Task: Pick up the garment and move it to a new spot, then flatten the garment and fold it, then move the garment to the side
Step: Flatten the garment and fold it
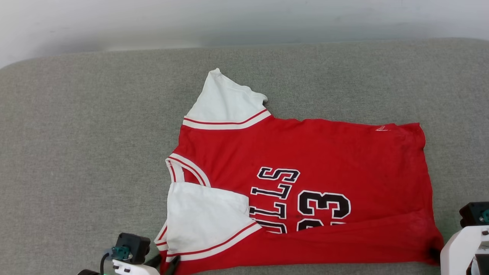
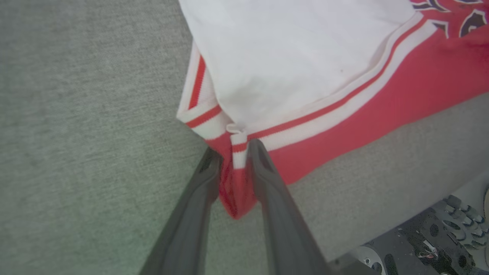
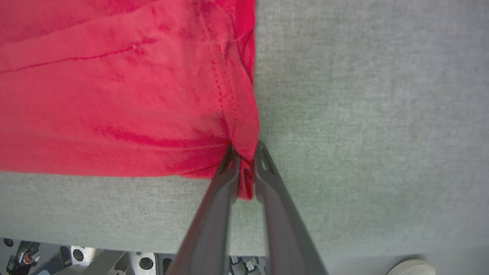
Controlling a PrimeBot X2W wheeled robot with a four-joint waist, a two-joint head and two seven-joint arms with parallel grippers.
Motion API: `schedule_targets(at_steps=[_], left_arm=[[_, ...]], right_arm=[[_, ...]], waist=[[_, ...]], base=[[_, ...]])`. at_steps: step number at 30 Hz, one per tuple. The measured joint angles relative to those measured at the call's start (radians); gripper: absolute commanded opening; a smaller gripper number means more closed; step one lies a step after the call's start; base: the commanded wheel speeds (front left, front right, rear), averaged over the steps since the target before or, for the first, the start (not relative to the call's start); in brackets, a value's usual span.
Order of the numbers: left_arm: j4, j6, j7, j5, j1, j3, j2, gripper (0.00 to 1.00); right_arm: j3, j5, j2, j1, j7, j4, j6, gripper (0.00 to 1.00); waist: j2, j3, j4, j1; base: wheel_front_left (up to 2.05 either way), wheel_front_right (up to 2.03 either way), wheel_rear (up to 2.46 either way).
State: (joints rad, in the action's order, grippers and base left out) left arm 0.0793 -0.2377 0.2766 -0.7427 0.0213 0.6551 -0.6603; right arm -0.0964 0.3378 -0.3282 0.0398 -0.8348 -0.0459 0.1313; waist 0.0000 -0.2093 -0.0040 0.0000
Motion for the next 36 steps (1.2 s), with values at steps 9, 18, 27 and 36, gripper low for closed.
schedule_targets(at_steps=[9, 18, 27, 36], left_arm=[[-0.063, 0.003, -0.151, 0.027, 0.038, -0.045, 0.043, 1.0], [-0.054, 0.0, -0.47, 0.091, 0.112, -0.146, 0.099, 1.0], [-0.007, -0.004, -0.537, 0.232, 0.126, -0.251, 0.169, 1.0], [0.025, 0.09, -0.54, 0.325, 0.105, -0.387, 0.273, 1.0]], right_arm=[[0.001, 0.047, -0.02, -0.04, 0.093, 0.007, 0.0, 1.0], [-0.026, 0.098, -0.011, -0.105, 0.35, 0.112, 0.0, 1.0], [0.007, 0.047, -0.001, -0.112, 0.661, 0.198, 0.0, 1.0], [0.015, 0.018, 0.059, -0.109, 0.796, 0.209, 0.0, 1.0]], waist=[[0.0, 0.042, -0.002, 0.0], [0.0, 0.075, -0.006, 0.0001], [0.0, 0.067, -0.015, 0.0], [0.0, 0.032, -0.035, 0.0]], base=[[0.0, 0.0, 0.0], [0.0, 0.0, 0.0], [0.0, 0.0, 0.0], [0.0, 0.0, 0.0]])
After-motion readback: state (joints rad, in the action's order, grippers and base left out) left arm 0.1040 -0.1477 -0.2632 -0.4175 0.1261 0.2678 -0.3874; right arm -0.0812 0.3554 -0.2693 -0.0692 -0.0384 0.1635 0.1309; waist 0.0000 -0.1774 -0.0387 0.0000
